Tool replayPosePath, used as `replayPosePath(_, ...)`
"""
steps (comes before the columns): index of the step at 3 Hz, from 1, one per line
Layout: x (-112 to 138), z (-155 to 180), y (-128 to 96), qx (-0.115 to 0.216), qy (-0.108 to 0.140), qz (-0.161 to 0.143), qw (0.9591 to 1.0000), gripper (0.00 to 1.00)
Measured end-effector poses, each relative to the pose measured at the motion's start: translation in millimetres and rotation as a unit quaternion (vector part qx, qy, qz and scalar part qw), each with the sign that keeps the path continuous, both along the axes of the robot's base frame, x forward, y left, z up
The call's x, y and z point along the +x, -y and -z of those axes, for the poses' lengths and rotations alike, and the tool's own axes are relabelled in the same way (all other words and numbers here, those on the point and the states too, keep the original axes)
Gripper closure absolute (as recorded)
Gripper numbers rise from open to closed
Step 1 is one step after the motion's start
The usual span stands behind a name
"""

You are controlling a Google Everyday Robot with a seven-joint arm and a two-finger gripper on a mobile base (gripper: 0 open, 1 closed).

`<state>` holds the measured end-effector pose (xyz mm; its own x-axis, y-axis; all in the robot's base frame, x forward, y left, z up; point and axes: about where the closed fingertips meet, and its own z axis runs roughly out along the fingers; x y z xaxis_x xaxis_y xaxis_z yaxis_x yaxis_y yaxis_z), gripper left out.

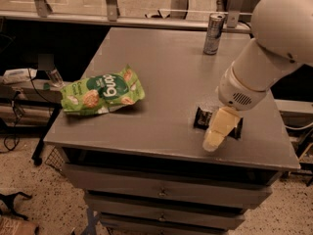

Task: Pick rxbar chocolate

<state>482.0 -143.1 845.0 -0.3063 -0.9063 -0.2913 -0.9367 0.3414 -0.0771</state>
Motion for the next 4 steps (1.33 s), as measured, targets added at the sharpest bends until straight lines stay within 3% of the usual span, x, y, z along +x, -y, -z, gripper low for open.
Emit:
replayPosePath(3, 28, 23, 25, 0.007, 0.005, 0.032, 0.9995, 0.01)
replayPosePath(4, 32, 31, 31, 0.008, -0.001, 0.037, 0.9993, 0.17)
